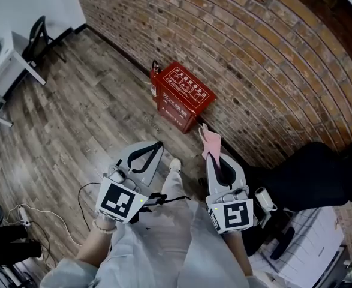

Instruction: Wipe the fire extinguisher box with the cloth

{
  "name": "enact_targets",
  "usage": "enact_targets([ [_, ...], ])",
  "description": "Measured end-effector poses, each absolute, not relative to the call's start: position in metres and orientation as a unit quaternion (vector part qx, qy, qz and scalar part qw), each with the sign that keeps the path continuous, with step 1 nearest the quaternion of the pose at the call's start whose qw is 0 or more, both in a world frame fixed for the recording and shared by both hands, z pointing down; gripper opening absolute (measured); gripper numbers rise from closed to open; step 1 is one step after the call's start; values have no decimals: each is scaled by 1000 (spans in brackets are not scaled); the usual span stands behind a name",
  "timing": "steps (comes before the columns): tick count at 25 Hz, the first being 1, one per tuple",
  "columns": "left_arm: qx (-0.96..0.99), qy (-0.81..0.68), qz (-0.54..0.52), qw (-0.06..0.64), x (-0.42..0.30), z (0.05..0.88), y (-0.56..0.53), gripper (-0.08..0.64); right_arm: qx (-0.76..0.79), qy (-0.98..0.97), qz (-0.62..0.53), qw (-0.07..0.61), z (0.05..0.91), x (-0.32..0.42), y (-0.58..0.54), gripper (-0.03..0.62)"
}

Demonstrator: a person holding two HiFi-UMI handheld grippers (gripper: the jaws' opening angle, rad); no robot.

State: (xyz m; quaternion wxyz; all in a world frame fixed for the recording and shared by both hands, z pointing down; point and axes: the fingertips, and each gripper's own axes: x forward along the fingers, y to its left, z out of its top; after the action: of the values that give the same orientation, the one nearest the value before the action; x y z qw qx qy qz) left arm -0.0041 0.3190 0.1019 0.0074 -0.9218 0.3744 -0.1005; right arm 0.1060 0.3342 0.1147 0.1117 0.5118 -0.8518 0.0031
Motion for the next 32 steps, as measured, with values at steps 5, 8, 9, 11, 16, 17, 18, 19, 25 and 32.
enact_targets([
  [5, -914, 391, -103, 0, 6, 101, 262, 0, 496, -861, 20, 113, 122, 117, 278, 26],
  [8, -909, 404, -102, -5, 10, 100, 229, 0, 484, -866, 27, 121, 127, 124, 243, 26],
  [9, -907, 409, -102, -7, 11, 99, 218, 0, 480, -868, 28, 123, 127, 126, 232, 27],
  [11, -903, 417, -101, -11, 11, 98, 198, 0, 473, -871, 30, 126, 127, 130, 210, 27],
  [16, -898, 430, -94, -16, 17, 95, 153, 0, 464, -875, 35, 134, 128, 139, 165, 26],
  [17, -897, 432, -95, -14, 19, 96, 146, 0, 462, -876, 36, 135, 129, 141, 158, 26],
  [18, -896, 433, -95, -14, 20, 96, 140, 0, 461, -876, 39, 137, 131, 143, 153, 26],
  [19, -895, 435, -95, -18, 21, 97, 136, 0, 459, -876, 42, 139, 133, 145, 150, 26],
  [25, -892, 437, -112, -24, 22, 106, 113, 0, 441, -884, 56, 146, 144, 142, 129, 28],
  [32, -891, 434, -126, -37, 19, 120, 92, 0, 436, -884, 71, 153, 159, 134, 115, 26],
])
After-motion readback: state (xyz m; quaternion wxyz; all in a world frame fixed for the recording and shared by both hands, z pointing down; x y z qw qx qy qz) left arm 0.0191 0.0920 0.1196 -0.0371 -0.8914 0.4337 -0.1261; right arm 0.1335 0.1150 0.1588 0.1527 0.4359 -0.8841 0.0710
